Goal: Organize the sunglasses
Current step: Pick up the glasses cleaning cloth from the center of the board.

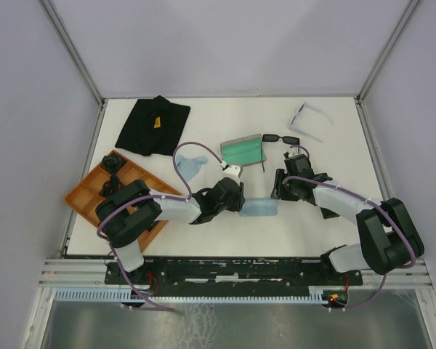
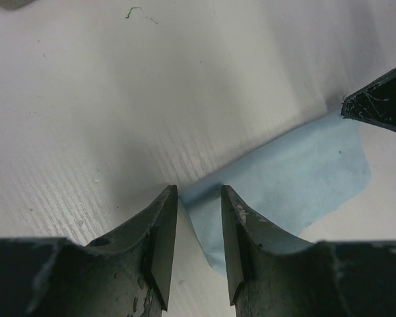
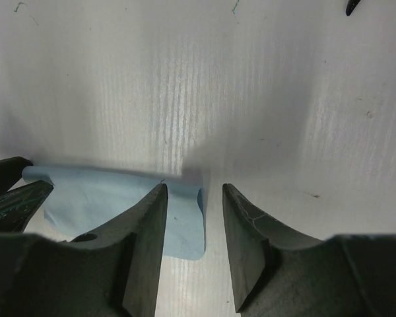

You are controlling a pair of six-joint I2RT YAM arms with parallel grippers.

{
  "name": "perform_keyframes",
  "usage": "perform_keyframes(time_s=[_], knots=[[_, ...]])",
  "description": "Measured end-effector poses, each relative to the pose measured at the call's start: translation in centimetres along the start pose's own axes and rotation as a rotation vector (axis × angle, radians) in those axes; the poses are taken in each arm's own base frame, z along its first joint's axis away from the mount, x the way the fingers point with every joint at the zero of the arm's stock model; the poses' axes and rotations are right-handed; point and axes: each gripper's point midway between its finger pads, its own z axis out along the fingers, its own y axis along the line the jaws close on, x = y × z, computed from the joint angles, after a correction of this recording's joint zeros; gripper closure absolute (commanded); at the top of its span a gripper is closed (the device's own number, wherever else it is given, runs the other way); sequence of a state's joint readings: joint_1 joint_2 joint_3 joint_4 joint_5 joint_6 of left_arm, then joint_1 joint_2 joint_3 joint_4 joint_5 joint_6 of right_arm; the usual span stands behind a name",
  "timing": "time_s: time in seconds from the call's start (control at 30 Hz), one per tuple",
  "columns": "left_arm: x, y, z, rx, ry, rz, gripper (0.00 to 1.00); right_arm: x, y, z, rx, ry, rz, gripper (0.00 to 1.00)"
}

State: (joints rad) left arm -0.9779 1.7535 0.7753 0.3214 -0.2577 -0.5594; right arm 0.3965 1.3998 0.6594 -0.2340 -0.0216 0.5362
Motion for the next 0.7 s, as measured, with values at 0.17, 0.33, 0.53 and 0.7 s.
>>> perform_keyframes(time_s=[0.17,0.33,0.53,0.7], knots=[[0.22,-0.06,-0.21,0.0,0.002,-0.001,0.63,0.01,0.0,0.0,0.0,0.0,0.0,0.53],[0.26,0.14,-0.2,-0.01,0.002,-0.002,0.74,0.03,0.05,0.0,-0.003,0.001,0.0,0.53],[0.25,0.46,-0.06,-0.027,-0.005,-0.001,0.8,0.49,0.12,0.3,-0.01,0.023,0.0,0.53],[0.21,0.43,-0.01,-0.026,-0.006,-0.001,0.8,0.34,0.46,0.94,-0.025,0.025,-0.001,0.58]])
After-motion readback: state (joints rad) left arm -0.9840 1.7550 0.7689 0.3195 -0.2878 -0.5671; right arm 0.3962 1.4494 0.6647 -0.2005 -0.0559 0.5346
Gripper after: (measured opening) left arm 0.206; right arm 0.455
